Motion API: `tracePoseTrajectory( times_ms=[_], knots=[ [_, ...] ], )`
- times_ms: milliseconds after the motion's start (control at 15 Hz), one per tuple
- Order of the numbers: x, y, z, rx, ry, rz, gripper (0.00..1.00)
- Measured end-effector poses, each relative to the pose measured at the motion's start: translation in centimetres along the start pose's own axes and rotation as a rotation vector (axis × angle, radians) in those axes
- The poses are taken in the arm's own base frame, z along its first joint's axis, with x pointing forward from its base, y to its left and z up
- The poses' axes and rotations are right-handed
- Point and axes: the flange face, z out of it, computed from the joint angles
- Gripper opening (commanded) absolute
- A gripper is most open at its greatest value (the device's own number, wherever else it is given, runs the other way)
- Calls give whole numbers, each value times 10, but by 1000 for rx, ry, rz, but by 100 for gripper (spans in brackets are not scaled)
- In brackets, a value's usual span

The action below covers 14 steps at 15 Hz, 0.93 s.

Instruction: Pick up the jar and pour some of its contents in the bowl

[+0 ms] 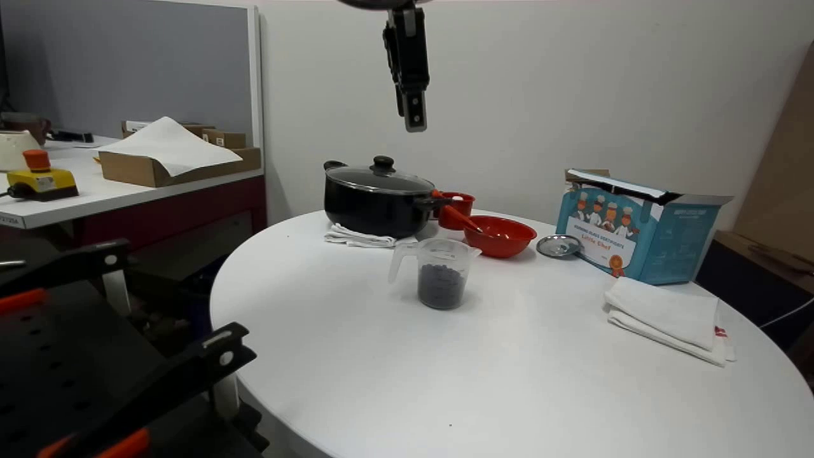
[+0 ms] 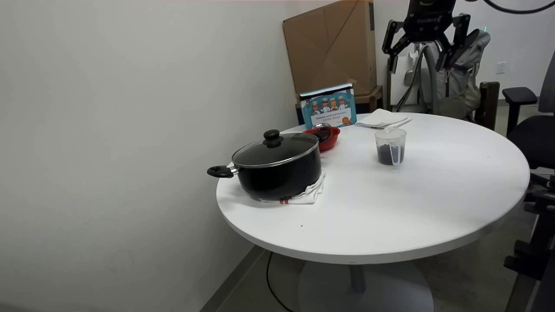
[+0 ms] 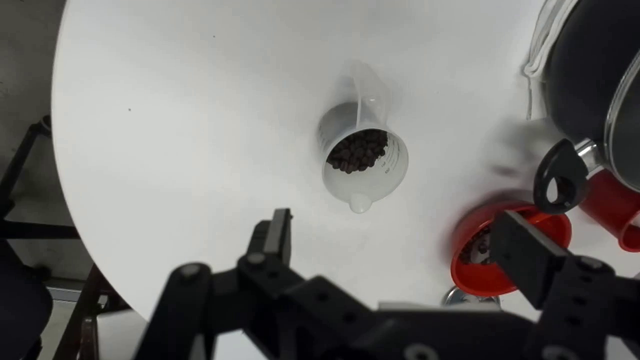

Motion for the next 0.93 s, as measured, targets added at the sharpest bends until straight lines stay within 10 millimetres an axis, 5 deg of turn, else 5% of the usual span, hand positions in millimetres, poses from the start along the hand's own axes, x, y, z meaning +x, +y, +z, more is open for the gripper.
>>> tracePoseTrajectory(
  times_ms=[933],
  knots=[
    [14,-30,125,-68,-110,104,100]
  ],
)
